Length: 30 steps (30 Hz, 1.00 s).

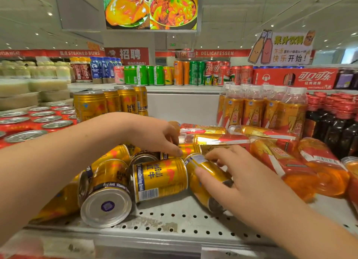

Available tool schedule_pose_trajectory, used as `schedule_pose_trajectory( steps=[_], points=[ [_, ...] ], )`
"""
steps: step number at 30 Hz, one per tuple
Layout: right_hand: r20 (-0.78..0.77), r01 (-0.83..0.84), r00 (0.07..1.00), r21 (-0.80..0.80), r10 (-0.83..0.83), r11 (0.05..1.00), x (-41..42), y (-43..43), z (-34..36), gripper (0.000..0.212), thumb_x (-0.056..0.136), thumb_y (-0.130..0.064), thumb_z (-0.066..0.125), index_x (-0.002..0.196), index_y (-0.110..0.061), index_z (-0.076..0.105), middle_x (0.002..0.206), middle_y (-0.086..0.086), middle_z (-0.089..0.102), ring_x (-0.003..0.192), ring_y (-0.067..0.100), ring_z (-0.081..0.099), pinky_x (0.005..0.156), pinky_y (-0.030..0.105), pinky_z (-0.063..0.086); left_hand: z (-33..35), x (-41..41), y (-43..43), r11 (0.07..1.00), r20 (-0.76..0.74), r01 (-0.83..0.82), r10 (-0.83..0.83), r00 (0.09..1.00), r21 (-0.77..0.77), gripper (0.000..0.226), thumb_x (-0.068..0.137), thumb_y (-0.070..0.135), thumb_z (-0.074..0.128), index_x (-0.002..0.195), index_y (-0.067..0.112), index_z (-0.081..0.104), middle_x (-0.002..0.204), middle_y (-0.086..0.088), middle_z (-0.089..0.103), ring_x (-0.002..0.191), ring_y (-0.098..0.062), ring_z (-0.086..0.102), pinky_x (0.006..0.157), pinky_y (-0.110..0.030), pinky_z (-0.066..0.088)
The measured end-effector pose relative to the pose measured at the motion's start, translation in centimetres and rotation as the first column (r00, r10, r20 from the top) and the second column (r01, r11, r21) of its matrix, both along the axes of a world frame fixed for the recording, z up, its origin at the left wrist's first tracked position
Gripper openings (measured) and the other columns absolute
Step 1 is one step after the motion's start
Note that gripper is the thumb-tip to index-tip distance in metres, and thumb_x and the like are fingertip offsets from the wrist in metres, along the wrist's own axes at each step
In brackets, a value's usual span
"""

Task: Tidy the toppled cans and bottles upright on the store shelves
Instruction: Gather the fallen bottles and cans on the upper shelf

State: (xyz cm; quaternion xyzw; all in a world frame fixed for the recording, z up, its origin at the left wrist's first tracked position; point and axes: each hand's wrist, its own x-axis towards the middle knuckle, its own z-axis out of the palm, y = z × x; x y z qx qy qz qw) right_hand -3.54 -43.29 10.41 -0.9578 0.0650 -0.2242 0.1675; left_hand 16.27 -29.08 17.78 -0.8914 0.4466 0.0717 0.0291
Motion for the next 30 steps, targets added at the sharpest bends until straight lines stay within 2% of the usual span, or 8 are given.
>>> schedule_pose_trajectory(
  steps=[3, 6, 10, 15, 19, 21, 26, 30],
  points=[
    [0.019, -0.040, 0.999, 0.060, 0.039, 0.997, 0.1, 1.0, -0.9, 0.052, 0.076, -0.089, 0.026, 0.120, -0.062, 0.035, 0.113, -0.034, 0.037, 0.108, -0.013, 0.042, 0.074, 0.010, 0.038, 0.4, 0.6, 1.2, 0.998, -0.028, 0.015, -0.017, 0.999, -0.053, 0.042, 0.093, 0.065, 0.056, 0.126, 0.040, 0.063, 0.117, 0.018, 0.066, 0.105, -0.004, 0.062, 0.098, -0.032, 0.051],
    [0.084, -0.078, 0.994, 0.180, 0.063, 0.981, 0.5, 1.3, -1.3, 0.055, 0.076, -0.091, 0.022, 0.118, -0.062, 0.041, 0.116, -0.037, 0.040, 0.109, -0.020, 0.041, 0.073, 0.012, 0.039, 0.2, 0.9, 1.7, 0.994, -0.037, 0.037, -0.041, 0.998, -0.105, 0.035, 0.096, 0.061, 0.055, 0.122, 0.039, 0.065, 0.114, 0.019, 0.067, 0.104, -0.003, 0.063, 0.097, -0.031, 0.052],
    [0.192, -0.106, 0.980, 0.295, 0.049, 0.950, 0.5, 1.0, -2.0, 0.043, 0.080, -0.080, 0.031, 0.114, -0.062, 0.050, 0.120, -0.038, 0.047, 0.109, -0.017, 0.051, 0.073, 0.016, 0.046, -0.1, 1.4, 2.0, 0.985, 0.006, 0.062, -0.061, 0.998, -0.160, 0.029, 0.096, 0.060, 0.055, 0.115, 0.041, 0.065, 0.106, 0.020, 0.066, 0.097, 0.000, 0.063, 0.091, -0.029, 0.053],
    [0.225, -0.034, 0.974, 0.215, -0.016, 0.976, 0.3, 0.6, -2.8, 0.044, 0.084, -0.081, 0.029, 0.117, -0.059, 0.049, 0.120, -0.039, 0.048, 0.112, -0.014, 0.049, 0.071, 0.018, 0.048, -0.4, 2.0, 2.0, 0.973, 0.054, 0.061, -0.050, 0.997, -0.223, 0.033, 0.095, 0.060, 0.054, 0.117, 0.038, 0.066, 0.107, 0.019, 0.067, 0.097, -0.003, 0.064, 0.091, -0.031, 0.056],
    [0.200, -0.045, 0.980, 0.253, -0.007, 0.966, 0.1, 0.1, -2.5, 0.044, 0.084, -0.081, 0.032, 0.114, -0.056, 0.053, 0.114, -0.036, 0.054, 0.105, -0.013, 0.054, 0.073, 0.018, 0.048, -0.7, 1.9, 1.5, 0.978, 0.059, 0.082, -0.072, 0.996, -0.190, 0.030, 0.098, 0.058, 0.052, 0.116, 0.039, 0.066, 0.107, 0.018, 0.066, 0.096, -0.002, 0.063, 0.089, -0.028, 0.054],
    [0.185, -0.041, 0.983, 0.204, 0.002, 0.978, -0.3, -0.2, -2.0, 0.044, 0.085, -0.082, 0.030, 0.112, -0.057, 0.053, 0.113, -0.035, 0.055, 0.104, -0.014, 0.054, 0.071, 0.019, 0.050, -0.6, 1.9, 1.0, 0.981, 0.071, 0.079, -0.067, 0.995, -0.178, 0.030, 0.098, 0.058, 0.052, 0.116, 0.039, 0.066, 0.105, 0.017, 0.067, 0.095, -0.003, 0.064, 0.090, -0.031, 0.056],
    [0.245, 0.007, 0.969, 0.023, -0.012, 1.000, -1.3, -2.5, 1.2, 0.030, 0.091, -0.060, 0.042, 0.109, -0.045, 0.060, 0.100, -0.028, 0.059, 0.099, -0.009, 0.054, 0.071, 0.016, 0.048, 0.1, 0.8, -1.6, 0.974, 0.134, 0.101, -0.074, 0.988, -0.205, 0.033, 0.098, 0.056, 0.053, 0.121, 0.036, 0.064, 0.111, 0.014, 0.067, 0.098, -0.007, 0.064, 0.090, -0.034, 0.057],
    [0.255, 0.050, 0.967, -0.110, -0.021, 0.993, -3.3, -4.7, 2.6, 0.026, 0.092, -0.051, 0.044, 0.111, -0.042, 0.061, 0.097, -0.029, 0.056, 0.097, -0.009, 0.052, 0.072, 0.008, 0.041, -0.3, -1.1, -6.7, 0.953, 0.154, 0.200, -0.167, 0.974, -0.228, 0.047, 0.095, 0.056, 0.059, 0.136, 0.033, 0.055, 0.130, 0.009, 0.060, 0.113, -0.013, 0.058, 0.096, -0.033, 0.051]
  ],
)
